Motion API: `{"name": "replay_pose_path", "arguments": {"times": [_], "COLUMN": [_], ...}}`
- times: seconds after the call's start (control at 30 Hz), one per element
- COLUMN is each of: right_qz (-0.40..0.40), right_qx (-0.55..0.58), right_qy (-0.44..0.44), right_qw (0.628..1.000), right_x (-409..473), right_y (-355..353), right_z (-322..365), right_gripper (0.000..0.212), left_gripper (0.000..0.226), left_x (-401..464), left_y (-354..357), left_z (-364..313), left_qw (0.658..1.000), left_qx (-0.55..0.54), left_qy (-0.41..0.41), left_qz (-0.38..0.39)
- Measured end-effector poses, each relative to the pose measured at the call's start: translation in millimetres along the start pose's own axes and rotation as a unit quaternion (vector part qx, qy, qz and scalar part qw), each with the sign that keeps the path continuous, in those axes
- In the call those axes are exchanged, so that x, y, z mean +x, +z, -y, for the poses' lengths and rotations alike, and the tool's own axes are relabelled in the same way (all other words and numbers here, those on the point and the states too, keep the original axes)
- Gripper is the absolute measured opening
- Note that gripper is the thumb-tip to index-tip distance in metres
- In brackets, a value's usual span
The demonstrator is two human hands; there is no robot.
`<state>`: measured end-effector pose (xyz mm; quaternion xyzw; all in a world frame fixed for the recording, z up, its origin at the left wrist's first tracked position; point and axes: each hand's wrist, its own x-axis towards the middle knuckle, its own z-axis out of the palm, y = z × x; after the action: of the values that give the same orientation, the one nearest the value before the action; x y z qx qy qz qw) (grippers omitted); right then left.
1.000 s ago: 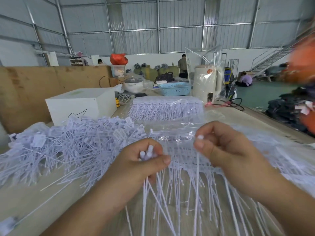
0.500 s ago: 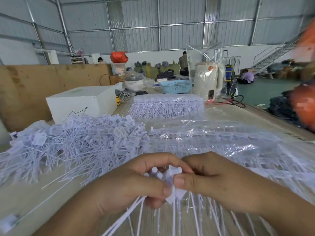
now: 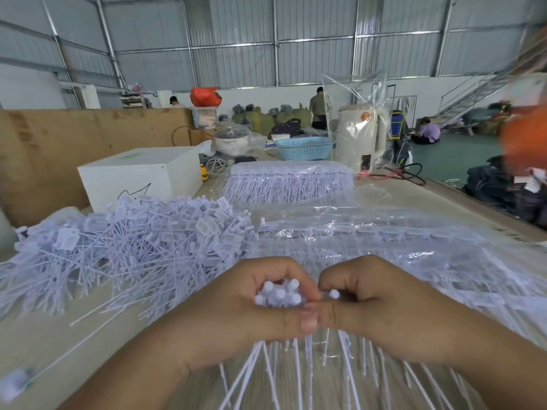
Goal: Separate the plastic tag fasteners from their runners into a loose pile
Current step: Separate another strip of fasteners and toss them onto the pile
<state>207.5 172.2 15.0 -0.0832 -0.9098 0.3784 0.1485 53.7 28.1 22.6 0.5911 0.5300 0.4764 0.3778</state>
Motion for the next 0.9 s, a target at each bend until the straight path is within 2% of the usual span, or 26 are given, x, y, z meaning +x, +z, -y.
{"name": "replay_pose_path", "arguments": {"times": [0.13,0.2,0.37,0.47,0.5,0.57,0.6,0.63,0.73,0.9], "right_qz": [0.008,-0.013,-0.156,-0.263,-0.267,-0.211,-0.162,-0.11,-0.022,0.042], "right_qx": [0.041,0.055,0.021,0.107,0.126,0.161,0.186,0.194,0.158,0.132], "right_qy": [0.002,-0.006,-0.044,-0.029,-0.026,-0.033,-0.039,-0.045,-0.072,-0.057], "right_qw": [0.999,0.998,0.987,0.958,0.955,0.964,0.968,0.974,0.985,0.989], "right_x": [1,2,7,9,8,4,4,3,5,1], "right_y": [-2,-4,11,5,0,-4,-3,-1,6,3], "right_z": [3,4,7,5,3,1,1,-1,-6,-6], "right_gripper": [0.038,0.035,0.027,0.036,0.039,0.031,0.02,0.022,0.044,0.065], "left_gripper": [0.019,0.025,0.021,0.027,0.025,0.022,0.022,0.021,0.007,0.019], "left_x": [3,5,11,12,11,11,11,12,11,3], "left_y": [1,2,16,21,21,19,16,15,11,-3], "left_z": [1,0,1,4,4,4,6,7,8,4], "left_qw": [0.991,0.983,0.957,0.939,0.937,0.942,0.946,0.953,0.982,1.0], "left_qx": [0.072,0.063,0.06,0.064,0.056,0.021,0.005,-0.006,-0.017,0.005], "left_qy": [0.02,0.03,0.057,0.07,0.073,0.076,0.074,0.068,0.05,-0.016], "left_qz": [-0.113,-0.168,-0.276,-0.33,-0.336,-0.328,-0.316,-0.294,-0.18,0.022]}}
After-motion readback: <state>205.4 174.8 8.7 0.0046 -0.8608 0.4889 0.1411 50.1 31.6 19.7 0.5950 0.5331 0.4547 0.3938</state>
